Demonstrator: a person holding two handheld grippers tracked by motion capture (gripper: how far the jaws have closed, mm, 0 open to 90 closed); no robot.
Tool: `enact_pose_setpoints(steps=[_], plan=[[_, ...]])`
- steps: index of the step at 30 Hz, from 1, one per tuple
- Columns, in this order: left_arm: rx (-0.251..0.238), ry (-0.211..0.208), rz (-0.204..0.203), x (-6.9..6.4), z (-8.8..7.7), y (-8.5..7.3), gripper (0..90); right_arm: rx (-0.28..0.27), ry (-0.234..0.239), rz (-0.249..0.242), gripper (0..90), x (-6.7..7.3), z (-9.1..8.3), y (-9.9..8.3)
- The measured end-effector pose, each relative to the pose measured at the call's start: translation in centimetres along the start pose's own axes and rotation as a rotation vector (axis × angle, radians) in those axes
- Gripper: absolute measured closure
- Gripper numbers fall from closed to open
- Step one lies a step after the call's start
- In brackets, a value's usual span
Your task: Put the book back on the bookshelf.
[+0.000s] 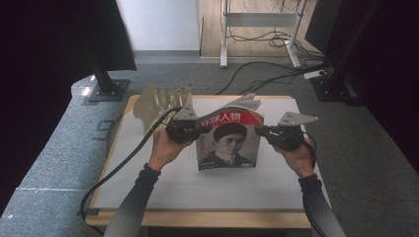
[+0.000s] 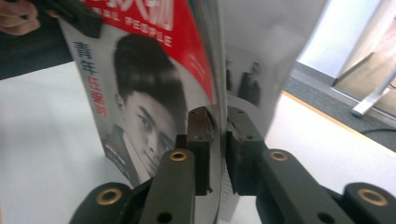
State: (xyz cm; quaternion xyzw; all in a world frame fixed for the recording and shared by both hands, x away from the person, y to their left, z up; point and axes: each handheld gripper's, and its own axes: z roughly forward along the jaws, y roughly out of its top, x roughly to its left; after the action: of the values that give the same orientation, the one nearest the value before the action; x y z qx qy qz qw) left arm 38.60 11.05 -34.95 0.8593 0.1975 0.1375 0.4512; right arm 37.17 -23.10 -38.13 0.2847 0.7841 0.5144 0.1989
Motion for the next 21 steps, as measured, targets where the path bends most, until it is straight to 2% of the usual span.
enact_pose_setpoints(steps=[3, 8, 13, 15, 21], plan=[[0.007, -0.013, 0.001, 0.0, -0.2, -0.1, 86.7, 0.009, -0.024, 0.014, 69.2, -0.3, -0.4, -0.4], [0.053, -0.03, 0.006, 0.1, -0.9, 0.0, 86.6, 0.032, -0.059, 0.066, 55.6, -0.2, -0.7, -1.7], [0.1, -0.009, -0.01, 0.4, -1.5, 0.1, 86.6, 0.087, -0.093, 0.094, 44.3, -0.1, -0.3, -4.2], [0.099, -0.005, -0.017, 0.5, -1.6, 0.1, 86.7, 0.109, -0.113, 0.118, 42.4, -0.2, 0.1, -5.6], [0.065, 0.008, -0.047, 1.0, -2.1, 0.1, 86.9, 0.171, -0.15, 0.141, 35.2, -0.3, 1.5, -8.6]])
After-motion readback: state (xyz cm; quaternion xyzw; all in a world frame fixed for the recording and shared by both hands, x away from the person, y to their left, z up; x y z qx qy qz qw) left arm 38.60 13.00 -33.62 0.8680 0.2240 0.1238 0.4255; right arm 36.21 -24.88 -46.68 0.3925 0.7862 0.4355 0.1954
